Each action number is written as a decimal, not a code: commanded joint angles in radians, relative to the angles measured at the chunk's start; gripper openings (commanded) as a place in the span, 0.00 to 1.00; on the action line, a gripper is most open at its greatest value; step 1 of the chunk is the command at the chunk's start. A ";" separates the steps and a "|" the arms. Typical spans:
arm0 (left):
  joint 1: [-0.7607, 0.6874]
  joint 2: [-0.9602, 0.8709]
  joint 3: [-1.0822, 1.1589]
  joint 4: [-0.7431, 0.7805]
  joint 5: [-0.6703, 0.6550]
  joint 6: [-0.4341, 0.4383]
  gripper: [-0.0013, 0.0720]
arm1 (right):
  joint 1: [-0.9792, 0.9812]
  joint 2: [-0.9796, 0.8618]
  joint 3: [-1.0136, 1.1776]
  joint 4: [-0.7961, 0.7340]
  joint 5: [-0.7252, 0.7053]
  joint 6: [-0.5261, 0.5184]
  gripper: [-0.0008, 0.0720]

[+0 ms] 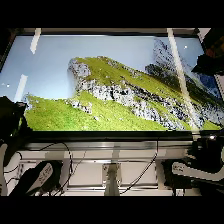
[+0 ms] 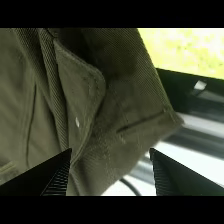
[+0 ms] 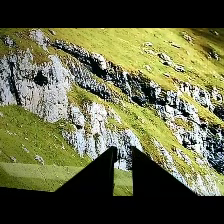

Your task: Fold the clothes and pants, and hang the long-sleeved shirts on hangers.

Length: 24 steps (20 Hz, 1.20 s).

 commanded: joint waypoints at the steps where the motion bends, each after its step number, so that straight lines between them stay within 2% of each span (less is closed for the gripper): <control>1: 0.061 -0.051 0.000 0.013 0.094 -0.067 0.80 | 0.000 0.000 0.001 0.000 0.000 0.000 0.20; 3: 0.097 -0.049 0.000 0.013 0.138 -0.135 0.80 | 0.000 0.000 0.001 0.000 0.000 0.000 0.20; 8: 0.173 -0.078 0.000 0.009 0.208 -0.140 0.80 | 0.000 0.000 0.001 0.000 0.000 0.000 0.20; 9: 0.176 -0.091 0.000 0.009 0.216 -0.140 0.67 | 0.000 0.000 0.001 0.000 0.000 0.000 0.20; 11: 0.175 -0.105 0.000 0.008 0.223 -0.140 0.17 | 0.000 0.000 0.001 0.000 0.001 0.000 0.20; 12: 0.175 -0.105 0.000 0.009 0.225 -0.140 0.04 | 0.000 0.000 0.001 0.000 0.000 0.000 0.20; 16: 0.175 -0.104 0.002 0.008 0.230 -0.175 0.03 | 0.000 0.000 0.001 0.000 0.000 0.000 0.20; 20: 0.175 -0.084 0.008 -0.013 0.226 -0.352 0.03 | 0.000 0.000 0.001 0.000 0.000 0.000 0.20; 24: 0.174 -0.033 0.061 -0.217 0.230 -0.344 0.03 | 0.000 0.000 0.001 0.000 0.000 0.000 0.20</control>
